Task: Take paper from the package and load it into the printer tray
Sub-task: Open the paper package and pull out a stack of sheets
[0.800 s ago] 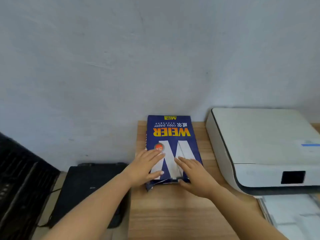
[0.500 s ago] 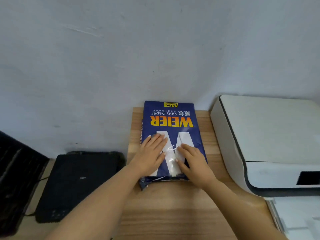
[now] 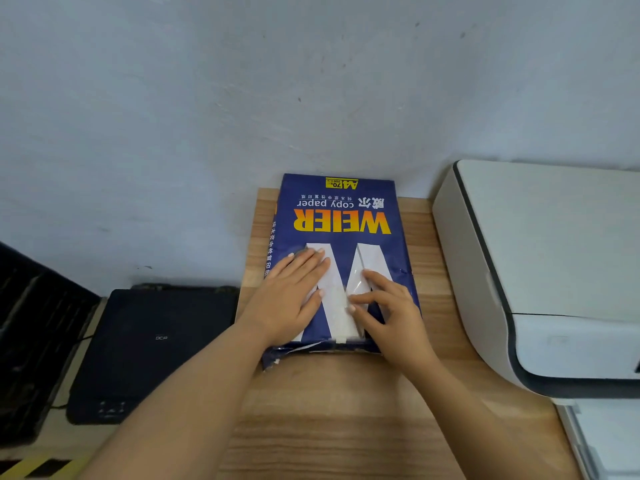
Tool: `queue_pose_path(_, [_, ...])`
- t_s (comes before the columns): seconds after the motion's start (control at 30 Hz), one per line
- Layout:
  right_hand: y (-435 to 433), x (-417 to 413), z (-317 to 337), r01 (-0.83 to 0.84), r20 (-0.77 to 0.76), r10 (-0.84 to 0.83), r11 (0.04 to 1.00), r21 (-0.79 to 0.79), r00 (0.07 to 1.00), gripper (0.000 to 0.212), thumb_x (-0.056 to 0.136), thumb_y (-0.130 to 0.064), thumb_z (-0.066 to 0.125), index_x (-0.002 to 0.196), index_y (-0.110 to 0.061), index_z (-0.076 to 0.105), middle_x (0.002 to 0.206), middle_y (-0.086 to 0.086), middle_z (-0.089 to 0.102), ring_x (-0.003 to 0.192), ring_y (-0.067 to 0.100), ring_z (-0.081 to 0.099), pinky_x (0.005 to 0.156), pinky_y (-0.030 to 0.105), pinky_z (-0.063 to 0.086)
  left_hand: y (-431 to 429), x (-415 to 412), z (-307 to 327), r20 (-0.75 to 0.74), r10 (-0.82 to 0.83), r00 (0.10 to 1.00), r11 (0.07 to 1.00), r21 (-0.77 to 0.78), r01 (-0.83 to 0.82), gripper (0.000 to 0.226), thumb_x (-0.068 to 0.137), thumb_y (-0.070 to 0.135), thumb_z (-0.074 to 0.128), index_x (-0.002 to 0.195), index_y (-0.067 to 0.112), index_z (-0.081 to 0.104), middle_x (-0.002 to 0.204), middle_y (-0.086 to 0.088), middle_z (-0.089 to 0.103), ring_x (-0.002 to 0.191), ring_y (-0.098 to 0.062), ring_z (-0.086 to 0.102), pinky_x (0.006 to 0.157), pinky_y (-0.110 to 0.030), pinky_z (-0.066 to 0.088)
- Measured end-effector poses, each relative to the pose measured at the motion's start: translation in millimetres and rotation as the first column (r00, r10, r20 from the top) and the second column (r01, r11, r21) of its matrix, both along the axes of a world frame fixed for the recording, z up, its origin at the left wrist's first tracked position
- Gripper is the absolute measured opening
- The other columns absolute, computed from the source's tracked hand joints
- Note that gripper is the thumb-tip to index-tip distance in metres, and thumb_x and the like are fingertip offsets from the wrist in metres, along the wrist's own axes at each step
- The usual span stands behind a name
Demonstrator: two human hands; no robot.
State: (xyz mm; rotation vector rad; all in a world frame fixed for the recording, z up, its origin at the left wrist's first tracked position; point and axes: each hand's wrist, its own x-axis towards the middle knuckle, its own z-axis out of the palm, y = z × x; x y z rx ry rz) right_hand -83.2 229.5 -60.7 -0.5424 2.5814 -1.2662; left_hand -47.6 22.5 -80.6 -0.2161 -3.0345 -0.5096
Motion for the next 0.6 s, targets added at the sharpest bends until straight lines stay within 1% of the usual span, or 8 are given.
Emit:
queue_pose_path(0.07, [-1.5,0.5,2.1,0.031,0.019,-0.031,0.999,-0.020,0.999,0.009,0.081,-0.028,0.071,0.089,-0.030,0.071,0.134,-0.019,0.049,0.127,0.001,0.033,0.095,0.017,0.027,-0.3,0.0,-0.3,0.002,0.006,1.000,1.000,-0.007,-0.006,0.056,0.097,0.043,0.017,0.149,0.025,0.010,0.156,0.010,0.007,0.142,-0.002,-0.003,0.114,-0.022,-0.006])
queue_pose_path(0.17, [-2.4,0.5,4.7,0.049,0.053,-0.048,0.998,-0.030,0.997,0.005,0.081,-0.026,0.071,0.086,-0.028,0.069,0.132,-0.020,0.048,0.126,0.000,0.033,0.098,0.024,0.028,0.5,0.4,0.7,0.013,0.018,1.000,1.000,0.011,-0.018,0.053,0.100,0.040,0.024,0.148,0.027,0.007,0.154,0.013,0.002,0.139,0.002,-0.009,0.112,-0.020,-0.009])
queue_pose_path(0.27, [-1.9,-0.3,6.4,0.041,0.065,-0.040,0.999,-0.023,0.997,0.004,0.082,-0.026,0.070,0.086,-0.026,0.069,0.133,-0.019,0.047,0.124,-0.001,0.031,0.097,0.025,0.028,1.2,0.6,2.4,0.017,0.021,1.000,1.000,0.014,-0.021,0.053,0.101,0.038,0.027,0.148,0.026,0.007,0.155,0.013,0.002,0.136,0.004,-0.010,0.110,-0.019,-0.010])
queue_pose_path(0.37, [-1.0,-0.3,7.2,0.035,0.082,-0.031,0.999,-0.042,0.996,0.005,0.081,-0.026,0.070,0.086,-0.025,0.069,0.134,-0.018,0.048,0.124,-0.001,0.032,0.096,0.024,0.028,1.0,0.2,3.0,0.019,0.012,1.000,1.000,0.007,-0.013,0.051,0.101,0.036,0.023,0.149,0.025,0.008,0.157,0.008,0.008,0.137,0.003,-0.009,0.112,-0.020,-0.009])
queue_pose_path(0.47, [0.5,-0.4,7.5,0.022,0.083,-0.018,0.999,-0.047,0.996,0.005,0.081,-0.027,0.071,0.085,-0.027,0.069,0.133,-0.018,0.048,0.125,-0.001,0.033,0.097,0.024,0.028,0.7,0.5,3.5,0.027,0.012,1.000,1.000,-0.002,-0.012,0.053,0.099,0.038,0.018,0.149,0.025,0.007,0.158,0.008,0.008,0.136,0.004,-0.009,0.111,-0.019,-0.010])
queue_pose_path(0.6, [2.0,-1.0,7.9,0.013,0.089,-0.008,0.998,-0.059,0.996,0.005,0.080,-0.027,0.071,0.084,-0.029,0.069,0.131,-0.019,0.049,0.126,0.001,0.034,0.099,0.026,0.030,1.0,0.7,4.7,0.014,0.009,1.000,1.000,0.011,-0.009,0.052,0.099,0.037,0.019,0.149,0.024,0.010,0.158,0.006,0.010,0.136,0.004,-0.007,0.111,-0.019,-0.009])
